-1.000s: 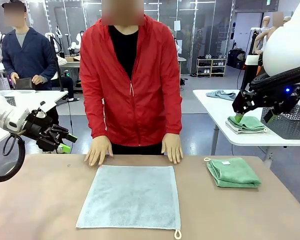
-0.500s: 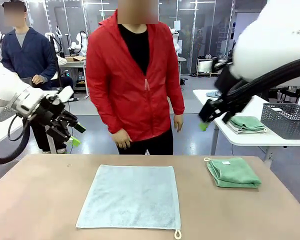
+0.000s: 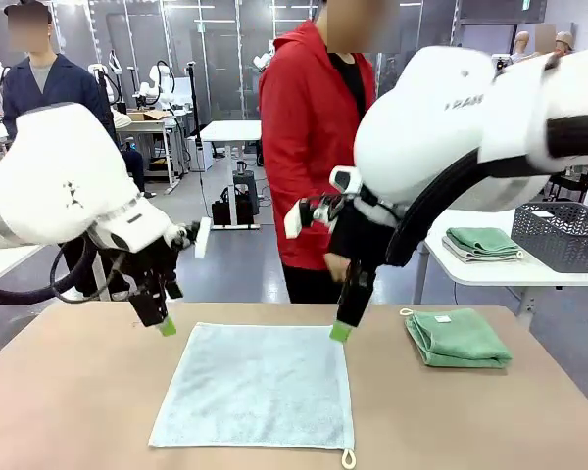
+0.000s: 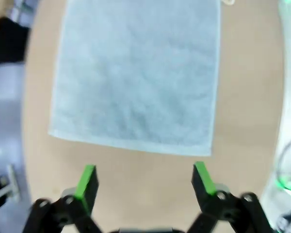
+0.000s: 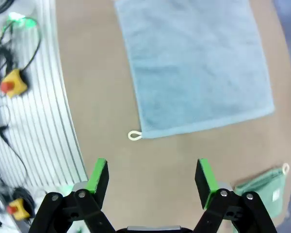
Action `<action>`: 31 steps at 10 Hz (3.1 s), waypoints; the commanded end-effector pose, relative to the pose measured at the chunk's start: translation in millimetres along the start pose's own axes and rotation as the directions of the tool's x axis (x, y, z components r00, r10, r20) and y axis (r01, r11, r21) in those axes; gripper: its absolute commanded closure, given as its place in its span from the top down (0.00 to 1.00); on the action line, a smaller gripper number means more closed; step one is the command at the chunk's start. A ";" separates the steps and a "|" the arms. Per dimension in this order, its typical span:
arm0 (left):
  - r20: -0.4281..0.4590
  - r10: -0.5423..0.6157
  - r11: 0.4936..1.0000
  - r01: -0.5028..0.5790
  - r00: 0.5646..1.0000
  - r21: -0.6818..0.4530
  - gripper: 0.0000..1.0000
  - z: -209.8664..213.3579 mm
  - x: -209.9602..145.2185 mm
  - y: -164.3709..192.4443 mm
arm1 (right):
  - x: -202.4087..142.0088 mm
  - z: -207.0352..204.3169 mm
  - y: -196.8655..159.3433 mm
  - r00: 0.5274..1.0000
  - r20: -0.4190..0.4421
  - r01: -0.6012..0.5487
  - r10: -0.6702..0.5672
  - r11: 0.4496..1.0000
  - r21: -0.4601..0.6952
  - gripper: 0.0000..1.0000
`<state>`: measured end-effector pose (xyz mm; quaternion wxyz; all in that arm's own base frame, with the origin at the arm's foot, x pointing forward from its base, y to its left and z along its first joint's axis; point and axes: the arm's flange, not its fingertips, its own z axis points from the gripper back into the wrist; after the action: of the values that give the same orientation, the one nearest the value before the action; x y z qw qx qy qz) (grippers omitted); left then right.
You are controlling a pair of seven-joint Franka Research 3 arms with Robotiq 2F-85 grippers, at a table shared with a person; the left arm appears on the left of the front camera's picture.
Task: Fold the towels and place them in the basket.
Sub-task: When a person lays out a Towel with hook on the table, fold it in half twice.
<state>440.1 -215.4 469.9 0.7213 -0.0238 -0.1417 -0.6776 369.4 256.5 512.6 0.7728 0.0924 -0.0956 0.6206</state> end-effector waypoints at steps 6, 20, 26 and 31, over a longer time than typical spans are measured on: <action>-0.232 -0.029 0.995 0.005 0.972 -0.100 0.96 -49.3 6.9 -24.0 | 0.3 -69.7 -2.7 0.943 -0.225 -0.241 0.246 0.969 0.049 0.89; -0.228 -0.097 0.991 0.073 0.969 -0.112 0.96 -52.9 4.7 -50.4 | -12.8 -118.9 -29.0 0.942 -0.253 -0.205 0.220 0.975 0.084 0.89; -0.175 -0.101 0.990 0.082 0.979 -0.114 0.96 -66.0 -0.5 -82.1 | -15.8 -133.8 -0.3 0.957 -0.228 -0.172 0.181 0.983 0.062 0.89; -0.192 -0.160 0.981 0.134 0.968 -0.142 0.96 -88.6 -20.3 -98.5 | -24.5 -165.1 26.3 0.955 -0.244 -0.157 0.168 0.985 0.067 0.89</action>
<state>355.5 -230.8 366.8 0.6877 0.0085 -0.0087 -0.7259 351.1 278.3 352.7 0.7141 0.0238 0.0244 0.6992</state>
